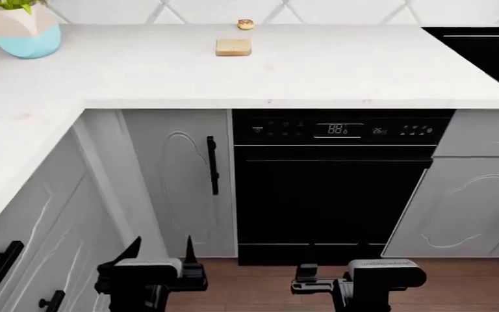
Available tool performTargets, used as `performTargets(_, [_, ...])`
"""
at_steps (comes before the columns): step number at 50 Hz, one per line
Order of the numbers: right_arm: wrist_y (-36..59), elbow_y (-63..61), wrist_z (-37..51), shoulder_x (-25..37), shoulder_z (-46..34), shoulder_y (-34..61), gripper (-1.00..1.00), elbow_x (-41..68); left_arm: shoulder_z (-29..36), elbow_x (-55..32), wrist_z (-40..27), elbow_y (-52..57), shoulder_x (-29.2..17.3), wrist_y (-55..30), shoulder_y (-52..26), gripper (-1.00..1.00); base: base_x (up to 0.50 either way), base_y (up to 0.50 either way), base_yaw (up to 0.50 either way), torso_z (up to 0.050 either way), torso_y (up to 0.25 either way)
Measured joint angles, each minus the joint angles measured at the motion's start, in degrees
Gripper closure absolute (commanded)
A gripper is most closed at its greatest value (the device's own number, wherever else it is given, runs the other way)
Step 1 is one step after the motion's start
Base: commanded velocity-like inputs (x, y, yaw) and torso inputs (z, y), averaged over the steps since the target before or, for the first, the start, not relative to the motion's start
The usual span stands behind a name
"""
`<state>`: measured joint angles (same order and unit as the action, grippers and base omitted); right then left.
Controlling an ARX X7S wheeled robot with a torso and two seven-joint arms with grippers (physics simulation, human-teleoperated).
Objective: Pick the sandwich bread from the counter and place it in the cabinet.
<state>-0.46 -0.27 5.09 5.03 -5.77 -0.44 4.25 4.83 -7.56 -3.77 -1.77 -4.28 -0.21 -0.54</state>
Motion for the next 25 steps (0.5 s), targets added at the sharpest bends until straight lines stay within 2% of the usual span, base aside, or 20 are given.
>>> performTargets(17, [-0.64, 0.31, 0.90, 1.07, -1.16, -0.05, -1.00, 1.42, 1.16, -1.08, -1.52, 0.75, -1.18, -0.31, -0.34, -1.00, 0.00, 0.00, 0.00, 0.041, 0.140])
performTargets(25, [-0.19, -0.98, 1.31, 1.52, -1.40, -0.25, -1.00, 2.49, 2.23, 0.10, -2.70, 2.11, -2.03, -0.58, -0.16, -1.00, 0.26, -0.05, 0.00, 0.001, 0.005])
